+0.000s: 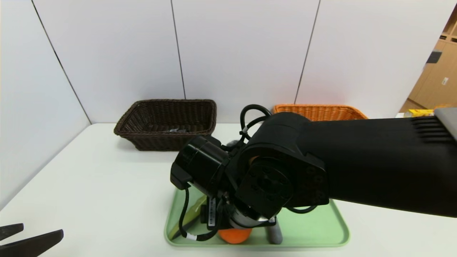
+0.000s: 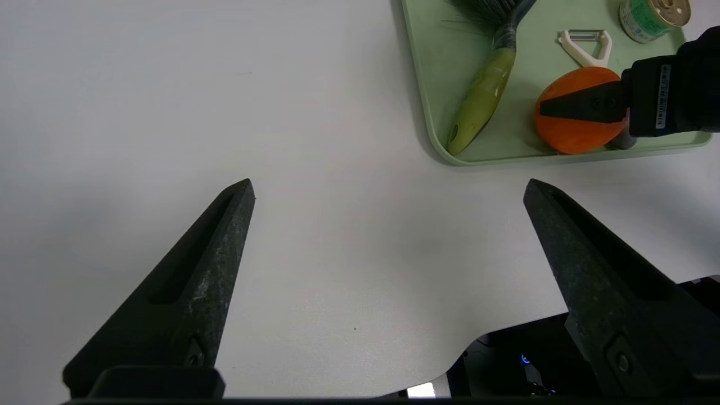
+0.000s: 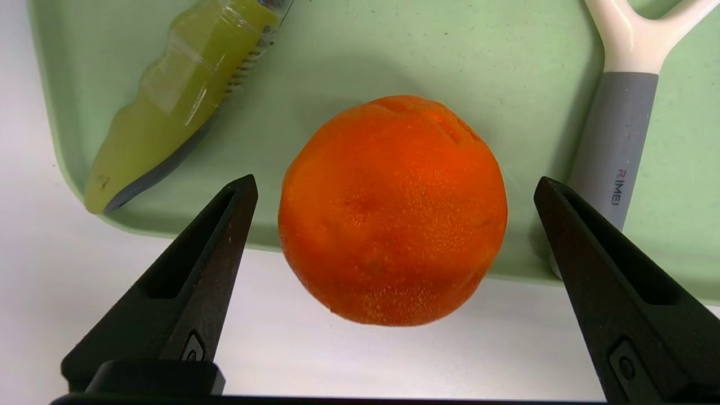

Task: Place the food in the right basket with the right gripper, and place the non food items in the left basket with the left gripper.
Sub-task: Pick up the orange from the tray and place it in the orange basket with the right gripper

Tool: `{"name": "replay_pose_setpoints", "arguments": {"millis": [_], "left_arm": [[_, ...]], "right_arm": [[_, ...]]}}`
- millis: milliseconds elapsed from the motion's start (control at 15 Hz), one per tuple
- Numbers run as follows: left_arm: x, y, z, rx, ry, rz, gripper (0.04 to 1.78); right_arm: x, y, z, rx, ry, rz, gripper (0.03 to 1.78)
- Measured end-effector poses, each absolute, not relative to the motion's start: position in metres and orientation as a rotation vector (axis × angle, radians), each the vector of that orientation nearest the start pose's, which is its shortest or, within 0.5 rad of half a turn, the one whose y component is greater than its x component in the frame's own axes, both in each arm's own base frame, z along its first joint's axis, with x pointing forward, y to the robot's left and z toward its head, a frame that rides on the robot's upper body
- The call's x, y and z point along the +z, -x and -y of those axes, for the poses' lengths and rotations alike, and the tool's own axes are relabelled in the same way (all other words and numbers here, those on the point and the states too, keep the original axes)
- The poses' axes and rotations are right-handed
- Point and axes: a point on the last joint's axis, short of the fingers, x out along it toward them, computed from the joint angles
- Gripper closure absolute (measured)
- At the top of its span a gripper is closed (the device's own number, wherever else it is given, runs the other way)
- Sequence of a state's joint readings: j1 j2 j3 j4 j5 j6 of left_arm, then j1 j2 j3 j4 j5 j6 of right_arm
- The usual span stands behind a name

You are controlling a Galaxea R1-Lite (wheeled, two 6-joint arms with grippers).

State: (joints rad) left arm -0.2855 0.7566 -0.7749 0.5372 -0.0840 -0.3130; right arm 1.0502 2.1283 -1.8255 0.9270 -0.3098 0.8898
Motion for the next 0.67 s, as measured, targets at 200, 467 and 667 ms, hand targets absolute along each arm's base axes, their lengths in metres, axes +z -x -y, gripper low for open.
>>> {"name": "replay_pose_setpoints", "arguments": {"millis": [200,467,667], "left_arm": [[0.234,-0.042,0.014,-0.277,0.249,-0.571,0.13],[0.234,-0.042,0.014,-0.276,0.249,-0.570,0.13],[0.234,-0.042,0.014,-0.276,0.249,-0.571,0.13]], "right_arm": [[0.174,-0.199,-0.329,0.147,0.004,-1.134,0.11],[0.168,-0.200,-0.330,0.140,0.021,-1.143,0.11],[0.166,-0.200,-0.330,0.140,0.027,-1.146,0.58]]}}
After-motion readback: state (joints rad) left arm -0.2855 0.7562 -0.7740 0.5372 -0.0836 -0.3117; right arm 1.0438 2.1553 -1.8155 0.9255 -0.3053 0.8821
